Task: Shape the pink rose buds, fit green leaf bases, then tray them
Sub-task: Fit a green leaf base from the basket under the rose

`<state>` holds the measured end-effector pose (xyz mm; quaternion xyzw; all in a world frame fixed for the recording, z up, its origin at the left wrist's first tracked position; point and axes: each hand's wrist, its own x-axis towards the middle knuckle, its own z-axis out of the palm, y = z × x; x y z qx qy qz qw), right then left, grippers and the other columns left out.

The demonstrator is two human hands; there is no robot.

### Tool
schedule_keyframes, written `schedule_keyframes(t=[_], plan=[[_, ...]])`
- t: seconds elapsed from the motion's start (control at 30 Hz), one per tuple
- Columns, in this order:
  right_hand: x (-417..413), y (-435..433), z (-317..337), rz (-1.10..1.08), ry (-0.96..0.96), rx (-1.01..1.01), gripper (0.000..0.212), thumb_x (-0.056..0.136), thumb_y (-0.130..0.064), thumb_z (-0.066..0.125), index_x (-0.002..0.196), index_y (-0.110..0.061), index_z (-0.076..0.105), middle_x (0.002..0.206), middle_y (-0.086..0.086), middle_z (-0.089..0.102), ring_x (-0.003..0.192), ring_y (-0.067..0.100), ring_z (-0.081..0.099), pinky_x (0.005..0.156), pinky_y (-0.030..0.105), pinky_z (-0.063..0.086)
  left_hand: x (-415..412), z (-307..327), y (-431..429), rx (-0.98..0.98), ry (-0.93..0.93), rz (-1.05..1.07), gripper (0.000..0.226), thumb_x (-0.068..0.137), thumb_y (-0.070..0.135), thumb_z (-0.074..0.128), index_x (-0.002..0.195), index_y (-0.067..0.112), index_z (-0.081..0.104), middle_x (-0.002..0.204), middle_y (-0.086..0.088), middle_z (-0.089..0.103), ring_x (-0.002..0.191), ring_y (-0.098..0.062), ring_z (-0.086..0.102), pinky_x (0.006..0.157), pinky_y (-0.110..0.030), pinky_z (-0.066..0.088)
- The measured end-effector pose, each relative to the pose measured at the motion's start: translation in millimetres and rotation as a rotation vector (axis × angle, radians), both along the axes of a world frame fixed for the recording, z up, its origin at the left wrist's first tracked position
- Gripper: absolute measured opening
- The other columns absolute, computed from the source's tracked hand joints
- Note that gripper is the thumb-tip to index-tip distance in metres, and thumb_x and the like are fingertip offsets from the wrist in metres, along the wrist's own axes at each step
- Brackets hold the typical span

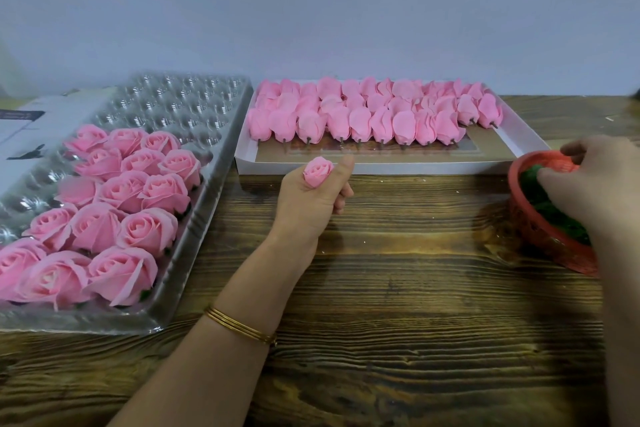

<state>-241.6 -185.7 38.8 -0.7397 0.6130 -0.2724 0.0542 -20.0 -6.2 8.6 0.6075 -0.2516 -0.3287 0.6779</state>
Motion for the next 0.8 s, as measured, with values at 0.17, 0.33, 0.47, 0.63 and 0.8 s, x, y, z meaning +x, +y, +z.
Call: schedule_keyframes(t=[0.17,0.33,0.47,0.63,0.8], plan=[[5.9,9.8,6.8,0.068,0.084,0.092,0.020,0.071,-0.026,0.072,0.085,-0.013,0.066,0.079,0.017,0.068,0.077,0.042,0.061,0.074,0.049,0.054,0.4,-0.2,-0.5,-0.005,-0.005,0.000,0.030,0.091,0.033,0.067,0.068,0.014,0.060,0.059,0.004,0.059,0.054,-0.006,0.050,0.055,-0.018,0.047],[5.3,2.3,3.1,0.046,0.115,0.131,0.024,0.071,-0.025,0.080,0.086,-0.010,0.069,0.084,0.019,0.069,0.082,0.042,0.061,0.076,0.048,0.055,0.4,-1.3,-0.7,-0.002,-0.004,-0.001,0.030,0.090,0.034,0.067,0.068,0.015,0.061,0.059,0.003,0.059,0.054,-0.006,0.050,0.055,-0.019,0.048],[5.7,0.3,0.5,0.031,0.107,0.114,0.019,0.070,-0.024,0.080,0.080,-0.015,0.067,0.078,0.017,0.066,0.078,0.042,0.060,0.069,0.045,0.054,0.3,-1.7,-0.7,0.002,0.000,-0.005,0.030,0.089,0.035,0.067,0.068,0.016,0.061,0.060,0.003,0.060,0.054,-0.006,0.051,0.055,-0.019,0.048],[4.9,3.3,2.2,0.005,0.110,0.088,0.018,0.069,-0.024,0.079,0.073,-0.015,0.064,0.066,0.012,0.057,0.070,0.042,0.057,0.062,0.044,0.052,0.2,-1.5,-0.6,0.001,0.004,-0.001,0.029,0.089,0.035,0.068,0.068,0.016,0.061,0.059,0.004,0.060,0.053,-0.004,0.051,0.054,-0.017,0.048],[5.5,3.9,3.2,-0.006,0.066,0.130,0.021,0.069,-0.024,0.078,0.079,-0.021,0.060,0.086,0.016,0.063,0.091,0.046,0.057,0.084,0.057,0.050,0.0,-1.0,-1.3,0.004,0.000,0.005,0.029,0.089,0.034,0.068,0.068,0.015,0.061,0.059,0.003,0.060,0.053,-0.005,0.051,0.055,-0.018,0.048]])
